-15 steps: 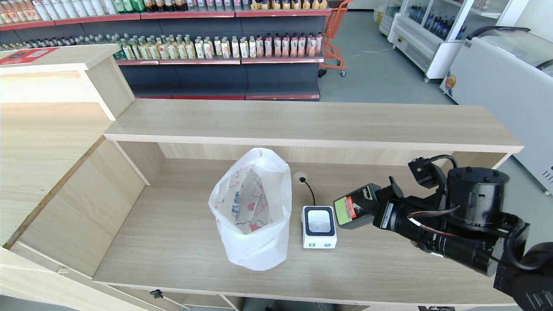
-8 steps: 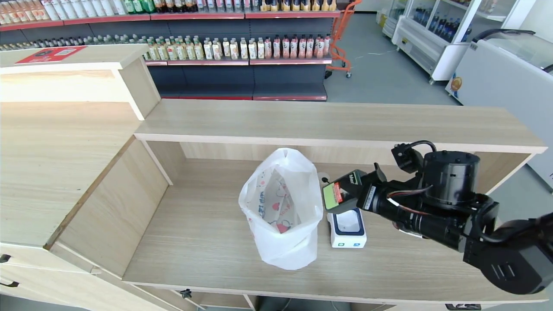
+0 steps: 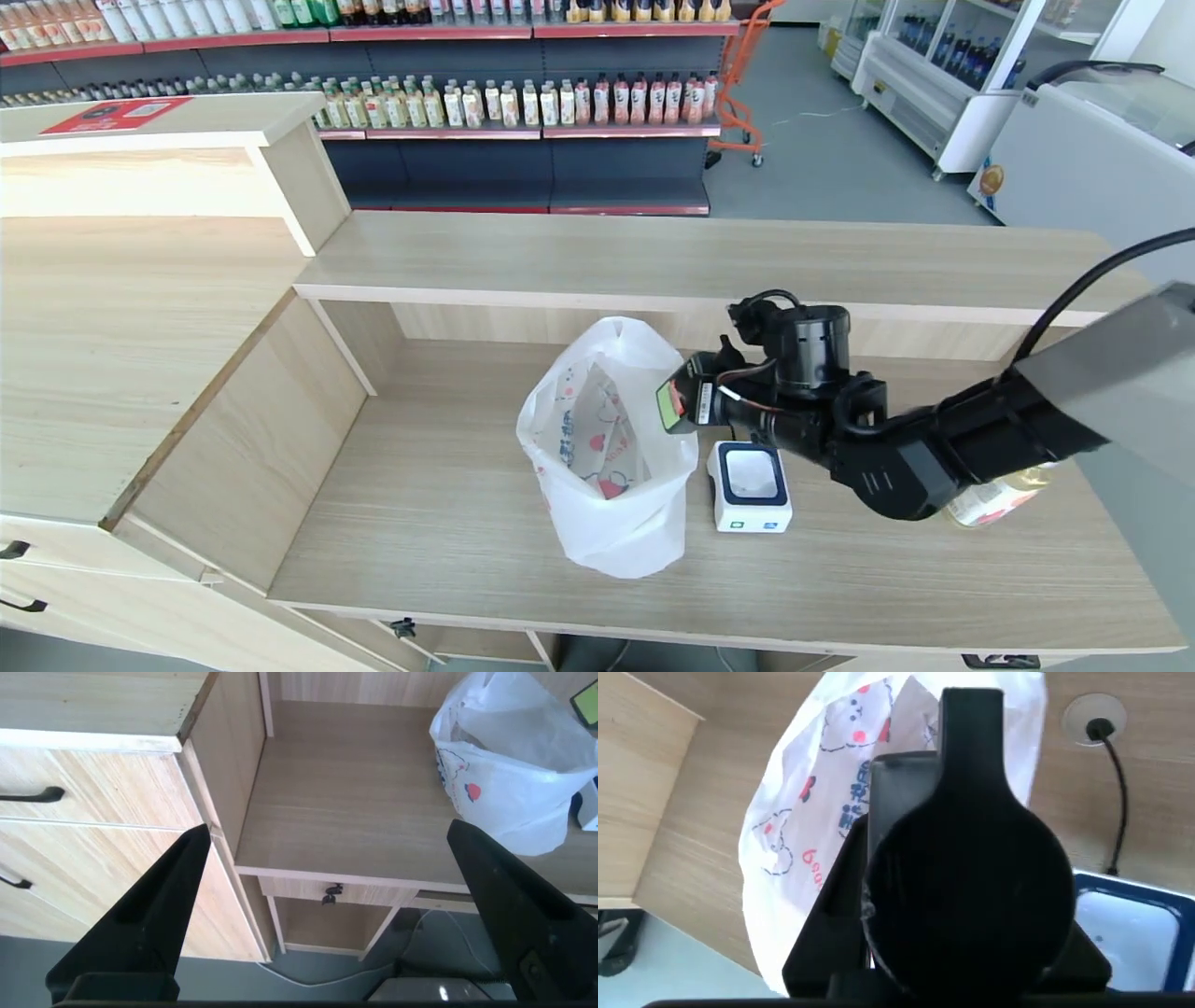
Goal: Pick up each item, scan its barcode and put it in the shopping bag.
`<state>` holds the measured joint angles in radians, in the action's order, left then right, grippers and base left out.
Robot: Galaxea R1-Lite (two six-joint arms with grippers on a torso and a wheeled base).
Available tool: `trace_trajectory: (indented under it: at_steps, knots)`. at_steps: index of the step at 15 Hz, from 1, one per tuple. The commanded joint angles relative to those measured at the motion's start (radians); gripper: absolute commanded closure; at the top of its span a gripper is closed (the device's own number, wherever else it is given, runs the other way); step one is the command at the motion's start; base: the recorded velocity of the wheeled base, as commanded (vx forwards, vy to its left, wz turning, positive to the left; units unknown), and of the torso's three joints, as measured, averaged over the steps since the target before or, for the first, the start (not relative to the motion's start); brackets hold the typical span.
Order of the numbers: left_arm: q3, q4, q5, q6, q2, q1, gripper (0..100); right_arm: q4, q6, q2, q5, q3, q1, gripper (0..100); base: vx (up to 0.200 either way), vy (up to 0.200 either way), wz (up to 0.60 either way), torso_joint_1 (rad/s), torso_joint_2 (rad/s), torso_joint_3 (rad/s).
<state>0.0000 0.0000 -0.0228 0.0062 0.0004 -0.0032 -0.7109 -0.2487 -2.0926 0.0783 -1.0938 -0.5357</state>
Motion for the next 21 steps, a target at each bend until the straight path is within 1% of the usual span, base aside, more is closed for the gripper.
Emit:
trace_trajectory:
  at_steps: [1, 3, 4, 6, 7, 8, 11, 12, 15, 16, 18, 21]
  knots:
    - [0.000, 0.000, 0.000, 0.000, 0.000, 0.000, 0, 0.004, 0.022, -0.144, 0.006, -0.115, -0.061, 100, 0.000, 0.000, 0.00, 0.000, 0.00, 0.000]
    - [0.000, 0.000, 0.000, 0.000, 0.001, 0.000, 0, 0.004, 0.055, -0.205, 0.011, -0.173, -0.101, 100, 0.000, 0.000, 0.00, 0.000, 0.00, 0.000]
    - [0.000, 0.000, 0.000, 0.000, 0.001, 0.000, 0, 0.001, 0.072, -0.221, 0.014, -0.175, -0.107, 100, 0.000, 0.000, 0.00, 0.000, 0.00, 0.000]
    - [0.000, 0.000, 0.000, 0.000, 0.000, 0.000, 0, -0.009, 0.209, -0.285, 0.090, -0.152, -0.107, 100, 0.000, 0.000, 0.00, 0.000, 0.00, 0.000]
    - [0.000, 0.000, 0.000, 0.000, 0.001, 0.000, 0, -0.024, 0.230, -0.304, 0.120, -0.135, -0.107, 100, 0.000, 0.000, 0.00, 0.000, 0.00, 0.000]
    - [0.000, 0.000, 0.000, 0.000, 0.000, 0.000, 0, -0.055, 0.232, -0.323, 0.127, -0.130, -0.109, 100, 0.000, 0.000, 0.00, 0.000, 0.00, 0.000]
    - [0.000, 0.000, 0.000, 0.000, 0.000, 0.000, 0, -0.082, 0.253, -0.346, 0.129, -0.129, -0.110, 100, 0.000, 0.000, 0.00, 0.000, 0.00, 0.000]
    - [0.000, 0.000, 0.000, 0.000, 0.000, 0.000, 0, -0.081, 0.256, -0.350, 0.129, -0.130, -0.109, 0, 0.000, 0.000, 0.00, 0.000, 0.00, 0.000]
    - [0.000, 0.000, 0.000, 0.000, 0.000, 0.000, 0, -0.094, 0.235, -0.340, 0.124, -0.132, -0.107, 0, 0.000, 0.000, 0.00, 0.000, 0.00, 0.000]
    - [0.000, 0.000, 0.000, 0.000, 0.001, 0.000, 0, -0.101, 0.189, -0.311, 0.120, -0.129, -0.104, 0, 0.000, 0.000, 0.00, 0.000, 0.00, 0.000]
    - [0.000, 0.000, -0.002, 0.000, 0.000, 0.000, 0, -0.079, 0.060, -0.211, 0.104, -0.109, -0.099, 0, 0.000, 0.000, 0.00, 0.000, 0.00, 0.000]
    - [0.000, 0.000, 0.000, 0.000, 0.000, 0.000, 0, 0.065, -0.282, 0.132, 0.000, 0.037, -0.069, 0, 0.000, 0.000, 0.00, 0.000, 0.00, 0.000]
